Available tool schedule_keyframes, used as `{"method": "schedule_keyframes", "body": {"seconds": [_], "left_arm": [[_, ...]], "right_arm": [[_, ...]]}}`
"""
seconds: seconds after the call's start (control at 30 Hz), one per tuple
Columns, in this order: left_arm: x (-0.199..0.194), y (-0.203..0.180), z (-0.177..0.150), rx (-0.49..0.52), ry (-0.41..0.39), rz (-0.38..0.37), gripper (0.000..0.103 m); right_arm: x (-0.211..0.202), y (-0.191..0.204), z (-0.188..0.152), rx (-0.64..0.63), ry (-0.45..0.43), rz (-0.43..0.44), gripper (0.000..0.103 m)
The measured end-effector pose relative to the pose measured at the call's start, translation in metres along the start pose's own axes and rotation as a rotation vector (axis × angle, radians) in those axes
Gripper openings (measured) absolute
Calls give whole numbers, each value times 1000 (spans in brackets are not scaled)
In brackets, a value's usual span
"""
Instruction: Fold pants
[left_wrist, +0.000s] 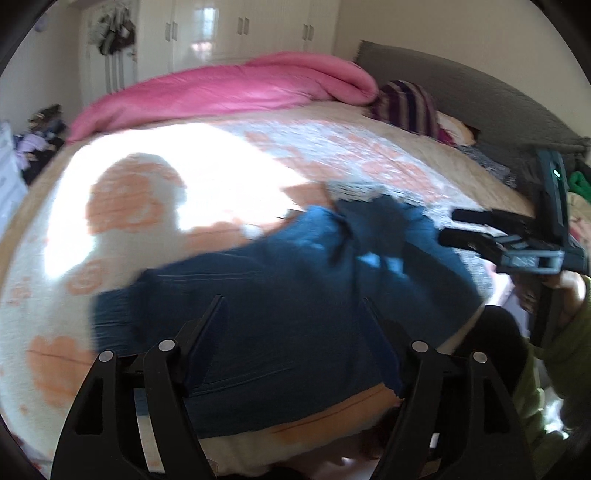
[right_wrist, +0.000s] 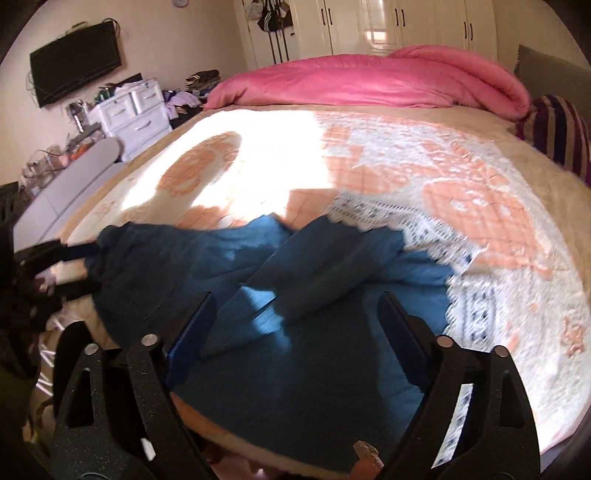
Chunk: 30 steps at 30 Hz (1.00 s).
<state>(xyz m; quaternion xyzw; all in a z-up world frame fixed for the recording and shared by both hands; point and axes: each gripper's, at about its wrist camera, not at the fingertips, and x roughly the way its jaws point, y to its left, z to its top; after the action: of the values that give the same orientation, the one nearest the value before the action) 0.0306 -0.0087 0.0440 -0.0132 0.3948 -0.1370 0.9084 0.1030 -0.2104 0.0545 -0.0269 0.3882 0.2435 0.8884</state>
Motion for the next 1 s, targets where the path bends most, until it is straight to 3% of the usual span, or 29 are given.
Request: {"method": "schedule_keyframes", "body": {"seconds": [0.2,0.27,0.37,0.53,0.73,0.83,1.0], "left_arm": [[42,-27,-2,3,79,-117,70],[56,-31,-4,-11,111,-146,56],[79,-34,-5,-34,154,-186,46],[105,-32,-6,-84,180,-211,45],[117,-26,-8,-166,158,-239,45],[117,-34,-8,-156,155,-275,15],[112,-56,-14,-75,157,-311,14]], "right_arm": [[17,-15,23,11,4,-42,86],[24,-17,30,8,12,-49,86],[40,-20,39,-9,35,-62,86],[69,-18,56,-37,75,-72,86],[116,-12,76,-58,146,-97,86],[144,-11,84,-45,195,-112,86],[184,-18,87,-17,276,-200,86]]}}
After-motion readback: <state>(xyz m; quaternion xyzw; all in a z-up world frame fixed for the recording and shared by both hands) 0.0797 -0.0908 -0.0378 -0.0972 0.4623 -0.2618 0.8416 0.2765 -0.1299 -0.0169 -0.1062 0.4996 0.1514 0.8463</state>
